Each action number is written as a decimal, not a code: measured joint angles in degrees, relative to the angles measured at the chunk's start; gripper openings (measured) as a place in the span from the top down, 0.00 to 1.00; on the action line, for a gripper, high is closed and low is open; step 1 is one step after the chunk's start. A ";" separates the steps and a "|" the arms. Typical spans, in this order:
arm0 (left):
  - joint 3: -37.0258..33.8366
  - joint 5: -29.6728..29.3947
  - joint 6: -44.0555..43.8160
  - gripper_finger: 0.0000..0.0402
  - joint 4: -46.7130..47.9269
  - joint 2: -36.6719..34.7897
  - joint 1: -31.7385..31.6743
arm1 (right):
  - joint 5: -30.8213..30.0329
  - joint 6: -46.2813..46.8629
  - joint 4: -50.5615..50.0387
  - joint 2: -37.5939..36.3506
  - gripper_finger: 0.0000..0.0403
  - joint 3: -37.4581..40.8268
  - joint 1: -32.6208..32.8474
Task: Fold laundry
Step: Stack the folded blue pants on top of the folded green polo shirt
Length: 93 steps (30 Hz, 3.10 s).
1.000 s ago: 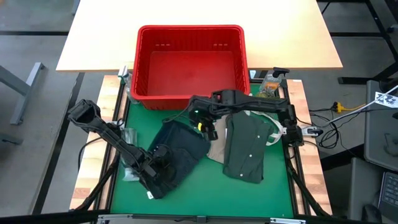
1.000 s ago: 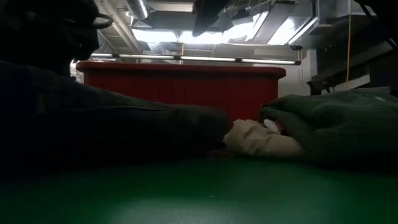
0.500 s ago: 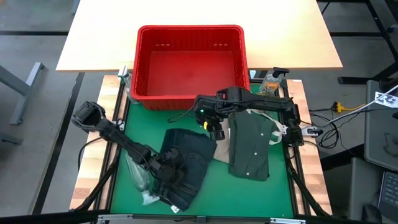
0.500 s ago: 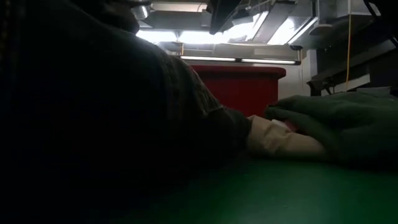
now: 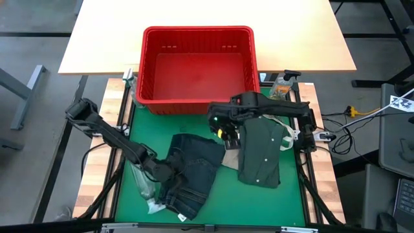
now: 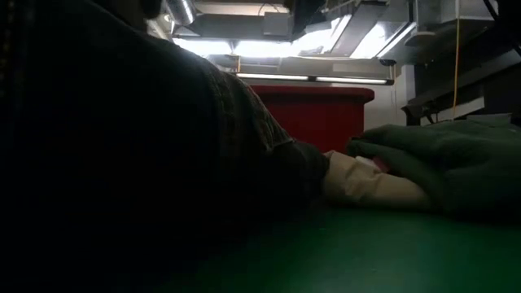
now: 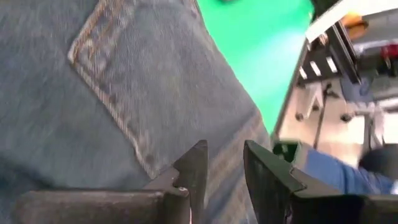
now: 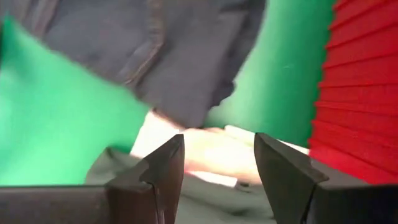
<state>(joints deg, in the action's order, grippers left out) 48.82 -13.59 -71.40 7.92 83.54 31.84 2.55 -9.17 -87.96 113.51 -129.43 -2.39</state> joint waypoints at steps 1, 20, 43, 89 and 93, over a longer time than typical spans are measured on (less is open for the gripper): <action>0.00 0.97 -0.04 0.76 1.26 -0.98 0.06 | 0.06 0.00 -0.56 -0.17 0.52 0.00 0.71; 0.02 3.92 -1.27 0.76 16.96 -8.94 0.97 | 2.28 19.53 29.02 -34.43 0.52 49.09 5.73; 0.02 1.07 0.02 0.75 24.07 -8.91 -4.48 | 2.55 34.42 48.16 -38.58 0.52 68.48 11.40; 0.02 -1.76 -12.48 0.38 37.98 -6.75 -5.78 | 3.03 51.44 52.83 -31.30 0.52 68.46 12.55; 0.01 -1.73 -12.60 0.38 37.30 -3.52 -5.47 | 4.36 52.93 59.70 -26.18 0.52 68.46 14.22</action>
<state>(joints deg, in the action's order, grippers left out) 48.82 -15.32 -84.00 45.22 80.02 26.37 6.91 43.76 -28.27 87.33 -60.97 11.84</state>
